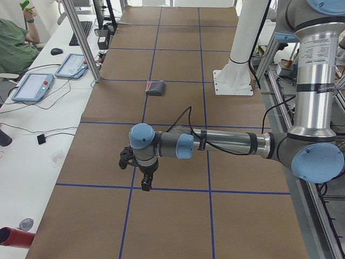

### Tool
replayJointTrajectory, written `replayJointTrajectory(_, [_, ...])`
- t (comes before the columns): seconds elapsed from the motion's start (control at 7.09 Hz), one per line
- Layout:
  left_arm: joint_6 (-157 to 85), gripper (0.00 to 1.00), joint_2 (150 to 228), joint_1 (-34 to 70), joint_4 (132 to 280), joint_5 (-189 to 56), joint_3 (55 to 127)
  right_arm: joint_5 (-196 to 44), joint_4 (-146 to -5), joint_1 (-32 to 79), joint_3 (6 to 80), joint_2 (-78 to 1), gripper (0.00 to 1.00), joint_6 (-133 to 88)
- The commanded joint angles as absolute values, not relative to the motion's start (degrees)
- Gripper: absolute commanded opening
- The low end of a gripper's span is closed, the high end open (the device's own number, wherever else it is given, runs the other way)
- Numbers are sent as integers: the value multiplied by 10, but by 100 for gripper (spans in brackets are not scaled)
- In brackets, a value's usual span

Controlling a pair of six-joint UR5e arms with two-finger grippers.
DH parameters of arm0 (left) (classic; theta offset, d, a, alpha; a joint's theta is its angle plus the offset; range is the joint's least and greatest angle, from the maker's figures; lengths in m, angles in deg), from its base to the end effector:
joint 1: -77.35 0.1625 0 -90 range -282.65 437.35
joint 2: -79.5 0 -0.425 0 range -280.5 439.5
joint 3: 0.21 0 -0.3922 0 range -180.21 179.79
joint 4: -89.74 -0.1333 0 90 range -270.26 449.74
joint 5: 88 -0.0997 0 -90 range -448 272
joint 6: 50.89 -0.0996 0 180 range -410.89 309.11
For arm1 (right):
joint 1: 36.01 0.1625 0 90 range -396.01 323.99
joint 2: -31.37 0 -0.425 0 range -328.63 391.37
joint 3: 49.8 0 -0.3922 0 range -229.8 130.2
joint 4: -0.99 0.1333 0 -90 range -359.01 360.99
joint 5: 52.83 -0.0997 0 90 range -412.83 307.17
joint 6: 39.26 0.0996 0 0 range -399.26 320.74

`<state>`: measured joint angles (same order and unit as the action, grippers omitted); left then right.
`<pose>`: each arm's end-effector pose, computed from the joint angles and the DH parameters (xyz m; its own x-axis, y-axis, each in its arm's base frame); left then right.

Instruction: Fold towel twice with both arms

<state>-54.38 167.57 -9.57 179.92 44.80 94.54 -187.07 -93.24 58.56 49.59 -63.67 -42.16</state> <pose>-0.0397 -0.4836 0.6357 0.7261 0.1355 -0.6741 -0.0980 0.9908 0.0935 0.0997 -0.4471 0.6273 0.7174 0.0051 0.6967 -0.0434 0.9984 0.0374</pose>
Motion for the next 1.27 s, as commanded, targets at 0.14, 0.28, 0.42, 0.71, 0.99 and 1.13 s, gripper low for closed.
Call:
replayJointTrajectory(0.14, [-544,100,1676,-95,1799,448,944,-1873,-932,586,493,-637,100,-422])
replayJointTrajectory(0.28, [-544,100,1677,-95,1799,448,943,-1872,-932,586,493,-637,100,-422])
replayJointTrajectory(0.42, [-544,100,1679,-95,1799,448,943,-1873,-932,586,493,-636,100,-422])
replayJointTrajectory(0.71, [-544,100,1680,-95,1799,447,941,-1873,-932,586,493,-637,100,-422])
replayJointTrajectory(0.99, [-543,100,1682,-95,1799,447,940,-1872,-932,586,493,-637,100,-422])
replayJointTrajectory(1.13, [-543,100,1683,-94,1799,446,940,-1872,-932,586,493,-637,100,-422])
